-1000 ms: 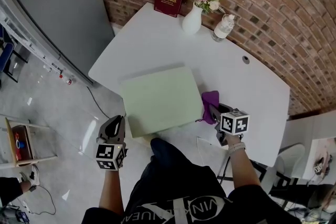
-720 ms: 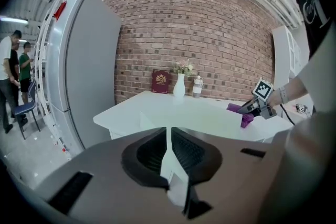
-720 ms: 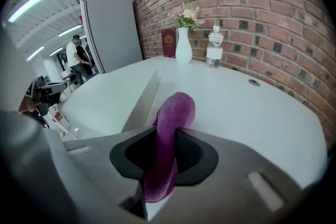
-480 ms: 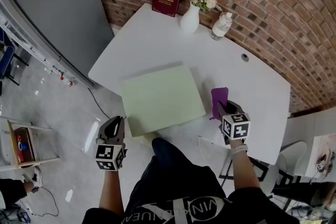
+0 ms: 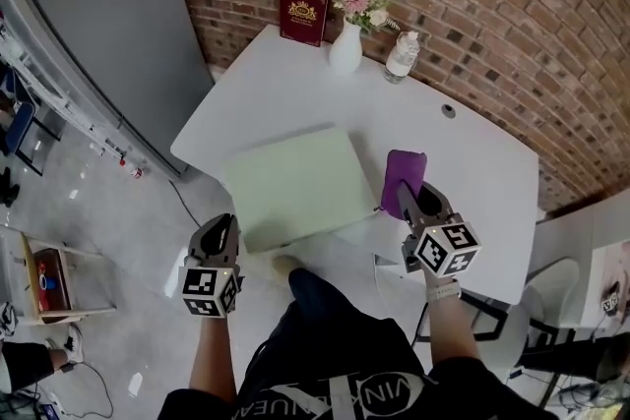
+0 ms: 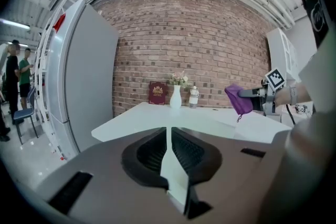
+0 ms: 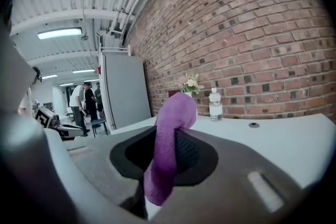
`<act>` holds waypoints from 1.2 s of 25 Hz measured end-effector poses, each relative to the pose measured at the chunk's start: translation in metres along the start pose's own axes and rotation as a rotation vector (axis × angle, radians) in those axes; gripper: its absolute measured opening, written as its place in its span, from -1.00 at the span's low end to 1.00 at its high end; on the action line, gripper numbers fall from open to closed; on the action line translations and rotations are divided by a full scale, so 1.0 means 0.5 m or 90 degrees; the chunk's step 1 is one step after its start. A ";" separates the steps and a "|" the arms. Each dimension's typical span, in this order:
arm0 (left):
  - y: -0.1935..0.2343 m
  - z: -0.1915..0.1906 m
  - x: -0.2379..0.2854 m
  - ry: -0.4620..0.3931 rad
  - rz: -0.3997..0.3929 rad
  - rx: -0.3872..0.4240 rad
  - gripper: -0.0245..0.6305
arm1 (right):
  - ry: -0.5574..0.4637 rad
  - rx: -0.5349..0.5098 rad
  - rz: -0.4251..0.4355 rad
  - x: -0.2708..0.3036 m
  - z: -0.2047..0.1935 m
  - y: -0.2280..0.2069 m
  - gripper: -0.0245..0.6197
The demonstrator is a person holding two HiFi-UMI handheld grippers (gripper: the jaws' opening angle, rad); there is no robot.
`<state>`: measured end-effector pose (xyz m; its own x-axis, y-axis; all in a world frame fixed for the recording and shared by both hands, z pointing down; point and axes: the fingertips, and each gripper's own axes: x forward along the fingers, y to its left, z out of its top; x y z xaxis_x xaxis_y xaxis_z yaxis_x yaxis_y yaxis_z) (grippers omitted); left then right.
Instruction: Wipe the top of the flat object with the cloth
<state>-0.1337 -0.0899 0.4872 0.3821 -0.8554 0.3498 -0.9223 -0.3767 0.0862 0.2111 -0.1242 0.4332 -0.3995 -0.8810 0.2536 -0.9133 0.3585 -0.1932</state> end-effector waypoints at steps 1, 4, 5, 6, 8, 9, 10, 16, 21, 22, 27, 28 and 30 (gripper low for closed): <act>-0.008 0.011 -0.003 -0.009 -0.006 -0.001 -0.83 | -0.011 0.003 0.006 -0.006 0.011 0.013 -0.68; -0.031 0.045 -0.012 -0.038 -0.018 0.005 -0.83 | -0.025 -0.007 0.020 -0.025 0.033 0.051 -0.68; -0.038 0.057 -0.017 -0.048 -0.021 0.003 -0.83 | -0.026 -0.019 0.023 -0.032 0.039 0.063 -0.68; -0.044 0.068 -0.022 -0.058 -0.023 -0.003 -0.83 | -0.026 -0.030 0.025 -0.040 0.044 0.075 -0.68; -0.053 0.087 -0.036 -0.076 -0.026 -0.017 -0.83 | -0.031 -0.051 0.032 -0.056 0.053 0.099 -0.68; -0.057 0.094 -0.044 -0.084 -0.027 -0.023 -0.83 | -0.034 -0.061 0.038 -0.063 0.056 0.111 -0.69; -0.062 0.100 -0.051 -0.092 -0.028 -0.029 -0.83 | -0.036 -0.071 0.043 -0.071 0.058 0.122 -0.69; -0.073 0.108 -0.087 -0.115 -0.027 -0.056 -0.83 | -0.032 -0.114 0.063 -0.097 0.051 0.174 -0.70; -0.063 0.119 -0.105 -0.129 -0.014 -0.065 -0.83 | -0.031 -0.117 0.078 -0.100 0.051 0.197 -0.70; -0.062 0.119 -0.107 -0.130 -0.013 -0.066 -0.83 | -0.031 -0.117 0.078 -0.100 0.050 0.199 -0.70; -0.067 0.112 -0.114 -0.131 -0.009 -0.068 -0.83 | -0.028 -0.126 0.100 -0.101 0.039 0.214 -0.70; -0.068 0.111 -0.115 -0.131 -0.009 -0.069 -0.83 | -0.026 -0.127 0.103 -0.103 0.035 0.216 -0.70; -0.073 0.109 -0.117 -0.128 -0.009 -0.069 -0.83 | -0.023 -0.130 0.106 -0.107 0.030 0.219 -0.70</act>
<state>-0.1191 -0.0454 0.4130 0.3889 -0.9080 0.1555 -0.9135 -0.3582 0.1929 0.1335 -0.0424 0.3845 -0.5459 -0.8137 0.1999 -0.8338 0.5510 -0.0339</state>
